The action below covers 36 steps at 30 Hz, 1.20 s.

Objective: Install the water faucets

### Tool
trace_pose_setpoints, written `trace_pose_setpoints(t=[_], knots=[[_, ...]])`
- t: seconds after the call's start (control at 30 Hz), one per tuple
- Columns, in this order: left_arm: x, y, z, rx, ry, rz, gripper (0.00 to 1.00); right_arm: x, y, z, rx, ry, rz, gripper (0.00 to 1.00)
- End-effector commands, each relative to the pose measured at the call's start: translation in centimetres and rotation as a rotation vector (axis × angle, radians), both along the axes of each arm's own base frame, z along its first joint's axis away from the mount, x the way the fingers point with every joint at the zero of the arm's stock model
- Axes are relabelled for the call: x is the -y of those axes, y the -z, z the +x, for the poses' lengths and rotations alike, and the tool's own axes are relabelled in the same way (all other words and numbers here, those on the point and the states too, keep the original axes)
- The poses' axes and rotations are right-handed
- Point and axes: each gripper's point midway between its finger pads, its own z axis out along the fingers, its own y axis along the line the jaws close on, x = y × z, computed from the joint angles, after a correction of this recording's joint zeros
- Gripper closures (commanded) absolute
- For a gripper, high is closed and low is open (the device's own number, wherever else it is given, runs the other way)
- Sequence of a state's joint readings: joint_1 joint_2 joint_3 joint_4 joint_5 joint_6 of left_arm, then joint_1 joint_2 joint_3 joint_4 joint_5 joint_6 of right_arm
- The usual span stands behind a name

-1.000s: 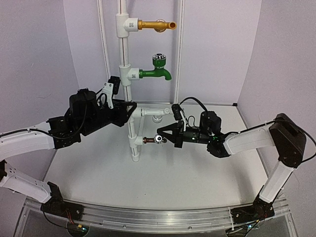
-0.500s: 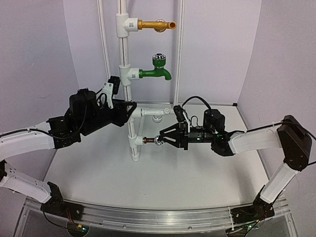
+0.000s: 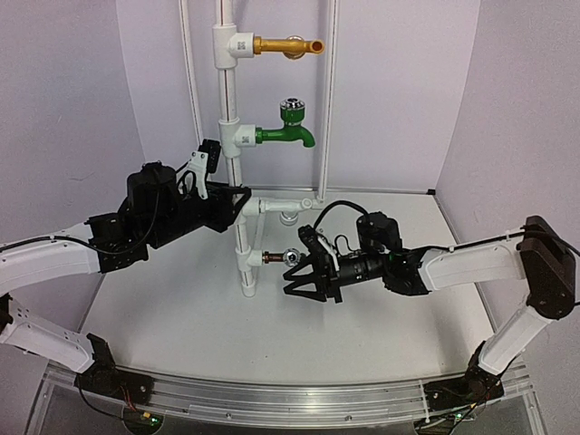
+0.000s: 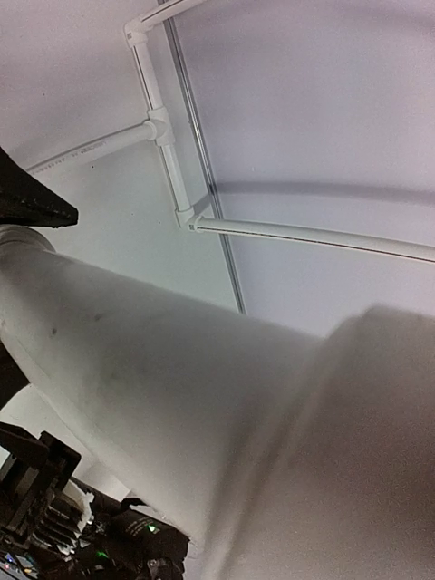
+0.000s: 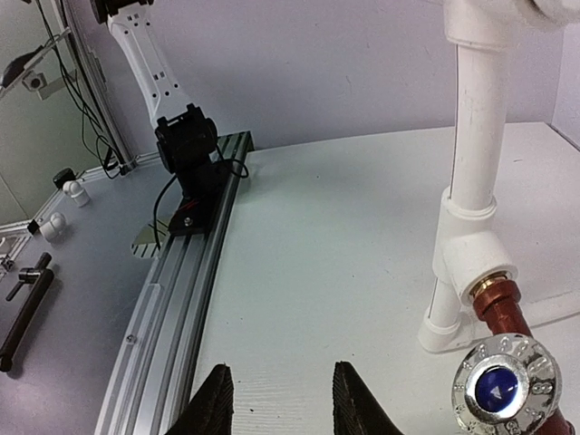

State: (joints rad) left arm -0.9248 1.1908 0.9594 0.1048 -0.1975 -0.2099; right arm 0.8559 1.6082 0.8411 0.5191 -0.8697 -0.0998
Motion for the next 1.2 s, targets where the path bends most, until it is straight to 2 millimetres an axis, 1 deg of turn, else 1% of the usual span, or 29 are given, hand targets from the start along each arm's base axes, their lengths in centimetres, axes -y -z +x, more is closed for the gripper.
trace_pose_setpoints(t=[0.0, 0.07, 0.17, 0.23, 0.37, 0.5, 0.63, 0.77, 0.9, 1.17], knots=[[0.0, -3.5, -0.7, 0.02, 0.039, -0.096, 1.0, -0.3, 3.3, 1.2, 0.042, 0.048, -0.076, 0.66], [0.1, -3.5, -0.8, 0.011, 0.046, -0.089, 1.0, -0.4, 3.7, 2.2, 0.068, 0.099, -0.073, 0.66], [0.3, -3.4, -1.1, 0.001, 0.066, -0.082, 1.0, -0.9, 3.3, 3.1, 0.096, 0.127, -0.042, 0.66], [0.4, -3.4, -1.3, -0.001, 0.076, -0.081, 1.0, -1.3, 3.4, 3.9, 0.095, 0.145, -0.037, 0.66], [0.2, -3.4, -1.4, -0.002, 0.077, -0.081, 1.0, -1.6, 2.4, 5.5, 0.112, 0.18, 0.0, 0.67], [0.0, -3.5, -1.4, -0.003, 0.073, -0.079, 1.0, -1.2, 1.0, 7.1, 0.115, 0.219, 0.036, 0.68], [0.1, -3.4, -1.3, -0.003, 0.075, -0.077, 1.0, -0.4, 0.2, 8.8, 0.126, 0.253, 0.055, 0.68], [0.4, -3.1, -1.3, -0.006, 0.084, -0.069, 1.0, -0.2, -0.7, 9.6, 0.13, 0.257, 0.075, 0.68], [0.6, -3.2, -1.1, -0.006, 0.088, -0.067, 1.0, -0.3, -1.0, 10.4, 0.115, 0.26, 0.085, 0.67], [0.6, -3.2, -1.1, -0.01, 0.088, -0.066, 1.0, 0.1, -1.0, 13.3, 0.055, 0.302, 0.107, 0.71]])
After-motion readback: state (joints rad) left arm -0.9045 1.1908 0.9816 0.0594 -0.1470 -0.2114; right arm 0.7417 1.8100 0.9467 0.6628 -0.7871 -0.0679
